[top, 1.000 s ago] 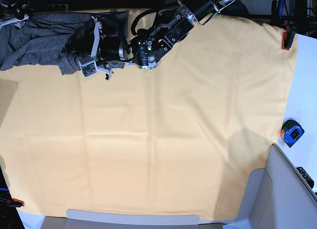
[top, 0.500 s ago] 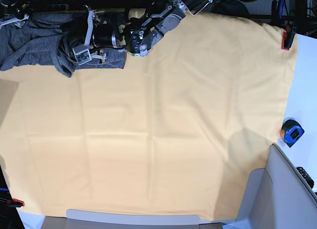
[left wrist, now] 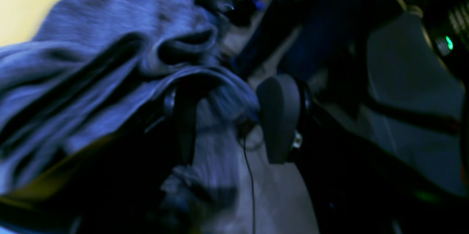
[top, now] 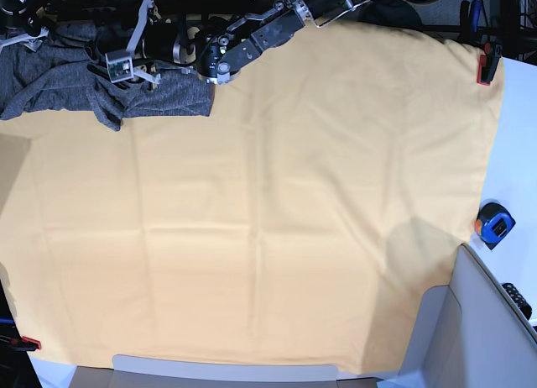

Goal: Fold the T-shirt properly
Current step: 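Fold the held shirt end over onto the bundle near the right gripper, then release the fold and reposition both grippers on the folded bundle, then press and adjust the folded bundle with both grippers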

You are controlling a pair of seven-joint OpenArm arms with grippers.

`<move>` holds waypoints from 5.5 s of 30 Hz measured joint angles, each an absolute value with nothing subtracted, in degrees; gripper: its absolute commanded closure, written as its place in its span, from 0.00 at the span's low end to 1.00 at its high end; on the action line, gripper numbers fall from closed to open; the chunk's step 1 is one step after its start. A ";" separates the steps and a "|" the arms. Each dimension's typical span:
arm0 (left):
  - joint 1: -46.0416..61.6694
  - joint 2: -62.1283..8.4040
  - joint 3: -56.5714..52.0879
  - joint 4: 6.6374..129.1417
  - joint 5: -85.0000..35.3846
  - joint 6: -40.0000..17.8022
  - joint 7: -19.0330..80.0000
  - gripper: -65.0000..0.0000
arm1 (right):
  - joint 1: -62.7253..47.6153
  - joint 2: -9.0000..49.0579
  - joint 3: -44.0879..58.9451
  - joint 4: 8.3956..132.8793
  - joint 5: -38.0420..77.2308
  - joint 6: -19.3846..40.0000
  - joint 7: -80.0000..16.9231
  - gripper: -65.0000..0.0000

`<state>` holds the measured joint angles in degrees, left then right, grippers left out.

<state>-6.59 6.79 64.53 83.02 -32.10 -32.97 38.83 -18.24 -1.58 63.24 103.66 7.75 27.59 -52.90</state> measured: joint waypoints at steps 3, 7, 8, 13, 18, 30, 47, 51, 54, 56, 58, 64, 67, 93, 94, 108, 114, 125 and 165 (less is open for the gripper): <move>-7.38 6.85 66.13 83.00 -32.10 -33.15 38.09 0.55 | -18.20 -1.58 63.22 103.63 7.88 27.62 -52.88 0.29; -7.62 6.87 66.76 83.02 -32.05 -33.04 38.06 0.55 | -18.17 -1.61 63.22 103.63 7.90 27.62 -52.88 0.29; -7.70 6.90 66.76 83.02 -32.05 -33.04 38.04 0.55 | -18.20 -1.61 63.22 103.63 7.88 27.62 -52.88 0.29; -10.61 6.98 66.54 83.20 -32.05 -32.60 34.22 0.56 | -18.22 -1.58 63.22 103.63 7.86 27.62 -52.90 0.29; -10.79 3.75 60.66 88.16 -32.08 -26.57 34.35 0.72 | -18.76 -0.91 62.24 106.54 10.70 31.97 -53.56 0.29; -6.74 -6.39 54.04 95.79 -32.08 -18.06 37.89 1.00 | -22.15 0.30 46.61 116.79 13.45 32.29 -52.84 0.74; -1.91 -9.93 46.35 90.35 -32.12 -17.78 37.01 1.00 | -29.71 9.39 33.39 116.99 47.81 31.92 -52.77 1.00; -1.91 -9.82 46.37 88.62 -32.12 -17.80 36.71 1.00 | -31.14 11.00 32.91 117.01 53.98 31.90 -53.17 1.00; -1.93 -9.67 46.33 88.36 -32.12 -17.78 36.56 1.00 | -31.51 11.49 28.62 116.99 53.76 30.83 -53.54 1.00; -1.91 -9.69 46.33 88.36 -32.12 -17.80 36.53 1.00 | -31.88 11.75 24.49 117.01 53.76 29.93 -55.59 1.00; -1.69 -9.72 46.33 88.36 -32.12 -17.76 36.34 1.00 | -31.90 11.53 20.67 116.99 52.73 28.62 -57.32 1.00; -1.10 -9.54 46.33 88.36 -32.14 -17.78 35.92 1.00 | -31.92 13.45 12.14 116.99 48.29 23.22 -57.41 1.00; -1.08 -9.54 46.33 88.36 -32.12 -17.78 35.92 1.00 | -33.10 14.37 12.29 116.99 45.54 21.34 -57.36 1.00; 7.81 -9.52 43.64 99.77 -32.10 -17.67 34.24 1.00 | -33.19 15.05 19.90 116.66 44.95 16.27 -57.17 1.00; 7.79 -9.45 43.75 99.68 -32.10 -17.67 34.22 1.00 | -33.19 15.05 19.90 116.33 44.88 16.25 -57.17 1.00; 7.46 -9.37 43.48 96.36 -32.08 -17.52 34.00 1.00 | -31.03 11.79 20.18 116.18 21.37 16.43 -56.93 1.00; 7.44 -9.45 43.48 95.88 -32.08 -17.52 34.00 1.00 | -29.63 11.05 20.18 116.18 18.76 16.64 -57.36 1.00; 7.42 -9.26 43.44 97.67 -32.10 -17.54 33.98 1.00 | -28.08 11.05 19.79 116.18 18.13 16.45 -57.43 1.00; -1.32 -4.45 47.35 81.60 -35.81 -19.94 40.21 1.00 | -25.67 14.96 22.28 116.60 25.56 24.12 -58.33 1.00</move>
